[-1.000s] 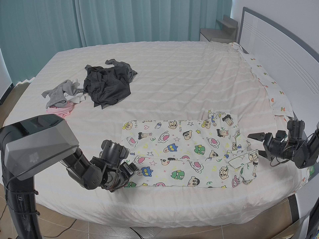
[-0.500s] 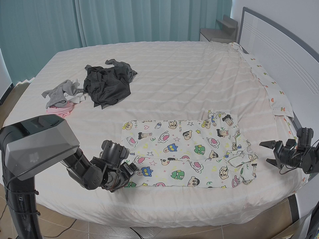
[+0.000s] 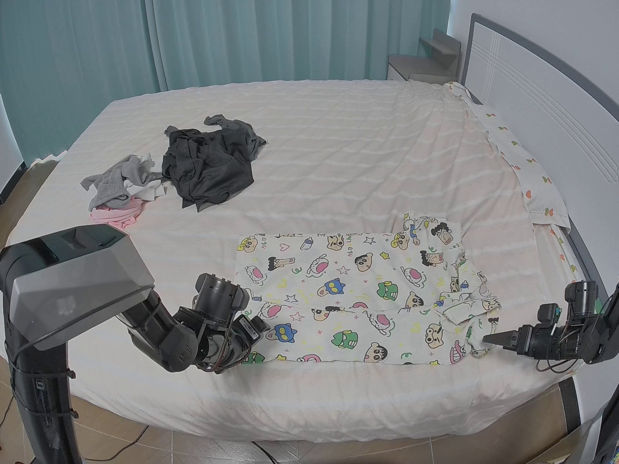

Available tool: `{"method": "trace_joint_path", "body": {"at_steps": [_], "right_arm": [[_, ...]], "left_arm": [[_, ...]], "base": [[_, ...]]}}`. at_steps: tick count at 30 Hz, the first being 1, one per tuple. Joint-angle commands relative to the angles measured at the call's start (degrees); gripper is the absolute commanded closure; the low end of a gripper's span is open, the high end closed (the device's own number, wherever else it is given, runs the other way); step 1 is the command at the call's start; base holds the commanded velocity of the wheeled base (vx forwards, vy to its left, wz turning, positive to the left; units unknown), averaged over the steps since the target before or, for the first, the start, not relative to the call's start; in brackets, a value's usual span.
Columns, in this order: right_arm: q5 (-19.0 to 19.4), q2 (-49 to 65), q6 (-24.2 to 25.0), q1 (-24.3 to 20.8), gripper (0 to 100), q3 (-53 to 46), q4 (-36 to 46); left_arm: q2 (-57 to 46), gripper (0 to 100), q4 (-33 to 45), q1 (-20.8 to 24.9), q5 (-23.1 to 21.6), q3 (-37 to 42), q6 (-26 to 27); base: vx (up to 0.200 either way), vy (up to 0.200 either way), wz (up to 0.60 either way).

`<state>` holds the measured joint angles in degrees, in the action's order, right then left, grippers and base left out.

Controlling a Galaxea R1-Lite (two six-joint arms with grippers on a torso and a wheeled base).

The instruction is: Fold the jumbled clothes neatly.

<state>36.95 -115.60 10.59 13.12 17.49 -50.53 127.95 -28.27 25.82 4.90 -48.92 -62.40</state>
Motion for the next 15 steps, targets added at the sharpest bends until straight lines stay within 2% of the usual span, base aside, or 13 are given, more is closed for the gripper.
{"method": "trace_joint_path", "body": {"at_steps": [1, 9, 15], "right_arm": [[0.32, -1.82, -0.31, -2.83, 0, -0.09, -0.18], [-0.39, -2.26, -0.31, -6.26, 0, 2.37, -0.53], [-0.56, -3.05, -0.40, -6.26, 0, 3.69, -0.53]], "left_arm": [[0.10, 0, -0.29, 0.02, 0.02, 0.32, 0.00], [0.02, 0, -0.29, 0.11, 0.20, 0.14, 0.00], [0.02, 0, -0.29, 0.02, 0.20, 0.14, 0.00]], "base": [[0.000, 0.000, 0.00], [0.000, 0.000, 0.00], [0.000, 0.000, 0.00]]}}
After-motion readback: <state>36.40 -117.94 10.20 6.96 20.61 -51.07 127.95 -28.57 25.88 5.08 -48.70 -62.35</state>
